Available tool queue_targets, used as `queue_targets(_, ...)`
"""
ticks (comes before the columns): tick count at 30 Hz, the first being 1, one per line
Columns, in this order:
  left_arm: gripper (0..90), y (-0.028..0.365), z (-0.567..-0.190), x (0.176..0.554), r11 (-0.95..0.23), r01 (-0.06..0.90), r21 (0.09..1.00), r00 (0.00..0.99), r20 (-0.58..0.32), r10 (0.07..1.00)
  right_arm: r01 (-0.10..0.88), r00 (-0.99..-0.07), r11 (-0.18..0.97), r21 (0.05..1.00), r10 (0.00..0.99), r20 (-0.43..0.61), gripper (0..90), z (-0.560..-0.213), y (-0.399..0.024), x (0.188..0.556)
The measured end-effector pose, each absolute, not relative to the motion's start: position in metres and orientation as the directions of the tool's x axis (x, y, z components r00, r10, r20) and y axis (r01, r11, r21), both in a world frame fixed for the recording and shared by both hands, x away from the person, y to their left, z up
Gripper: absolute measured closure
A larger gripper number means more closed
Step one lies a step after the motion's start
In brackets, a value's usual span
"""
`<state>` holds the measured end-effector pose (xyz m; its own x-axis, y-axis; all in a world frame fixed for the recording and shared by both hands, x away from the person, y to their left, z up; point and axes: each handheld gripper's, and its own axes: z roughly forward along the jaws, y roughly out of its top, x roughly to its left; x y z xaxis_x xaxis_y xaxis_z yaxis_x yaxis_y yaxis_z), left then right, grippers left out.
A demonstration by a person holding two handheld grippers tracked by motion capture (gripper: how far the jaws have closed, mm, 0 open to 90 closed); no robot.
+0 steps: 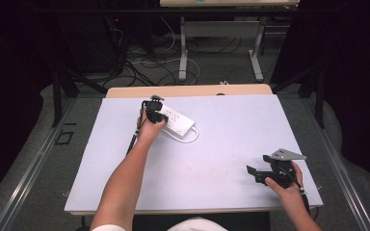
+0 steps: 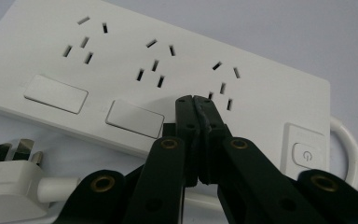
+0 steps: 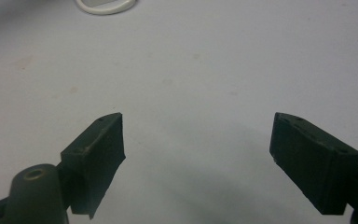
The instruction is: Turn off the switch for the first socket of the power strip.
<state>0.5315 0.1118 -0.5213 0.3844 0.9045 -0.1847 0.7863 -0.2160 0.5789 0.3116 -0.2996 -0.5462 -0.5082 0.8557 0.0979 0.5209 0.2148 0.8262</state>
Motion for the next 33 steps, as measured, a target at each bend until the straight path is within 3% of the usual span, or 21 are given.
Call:
queue_targets(17, 90.0, 0.1138, -0.5253, 0.5301, -0.196, 0.787, 0.584, 0.376, -0.203, 0.904, 0.525, -0.514, 0.214, 0.823, 0.851, 0.106, 16.9, -0.5482, -0.3002, 0.3155)
queue_targets(33, 90.0, 0.1065, -0.5243, 0.5281, -0.219, 0.767, 0.603, 0.376, -0.145, 0.915, 0.511, -0.510, 0.213, 0.833, 0.855, 0.095, 16.9, -0.5458, -0.3001, 0.3120)
